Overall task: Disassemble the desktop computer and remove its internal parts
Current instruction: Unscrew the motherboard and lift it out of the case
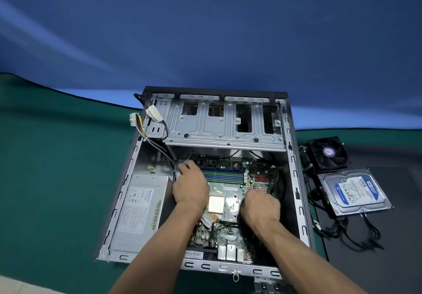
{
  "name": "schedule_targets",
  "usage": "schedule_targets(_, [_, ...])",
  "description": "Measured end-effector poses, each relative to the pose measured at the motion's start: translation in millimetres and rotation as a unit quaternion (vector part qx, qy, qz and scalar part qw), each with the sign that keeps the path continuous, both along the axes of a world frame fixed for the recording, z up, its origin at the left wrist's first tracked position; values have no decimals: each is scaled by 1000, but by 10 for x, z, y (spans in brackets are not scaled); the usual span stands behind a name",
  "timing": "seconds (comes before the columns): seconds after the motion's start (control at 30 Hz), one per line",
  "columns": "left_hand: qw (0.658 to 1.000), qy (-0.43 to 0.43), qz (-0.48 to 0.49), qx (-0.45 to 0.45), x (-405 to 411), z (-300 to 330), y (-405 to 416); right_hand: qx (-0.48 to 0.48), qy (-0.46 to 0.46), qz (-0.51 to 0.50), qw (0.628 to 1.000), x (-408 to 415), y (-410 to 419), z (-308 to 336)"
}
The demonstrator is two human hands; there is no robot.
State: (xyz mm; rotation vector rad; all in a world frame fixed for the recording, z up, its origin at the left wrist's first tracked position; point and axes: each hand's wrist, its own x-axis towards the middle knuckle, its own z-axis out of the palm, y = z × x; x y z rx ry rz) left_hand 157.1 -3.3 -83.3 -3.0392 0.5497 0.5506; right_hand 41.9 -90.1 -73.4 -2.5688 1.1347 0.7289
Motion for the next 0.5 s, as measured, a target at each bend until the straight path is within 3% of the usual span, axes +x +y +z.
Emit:
schedule_targets(0.2, [993, 61, 94, -41, 299, -78, -172, 21, -4, -12, 1000, -2, -24, -16])
schedule_targets(0.33, [989, 86, 119, -18, 463, -127, -175, 37, -13, -19, 999, 0, -33, -5])
schedule_targets(0.5, [995, 6, -48, 84, 385, -138, -201, 47, -23, -30, 998, -4, -39, 16])
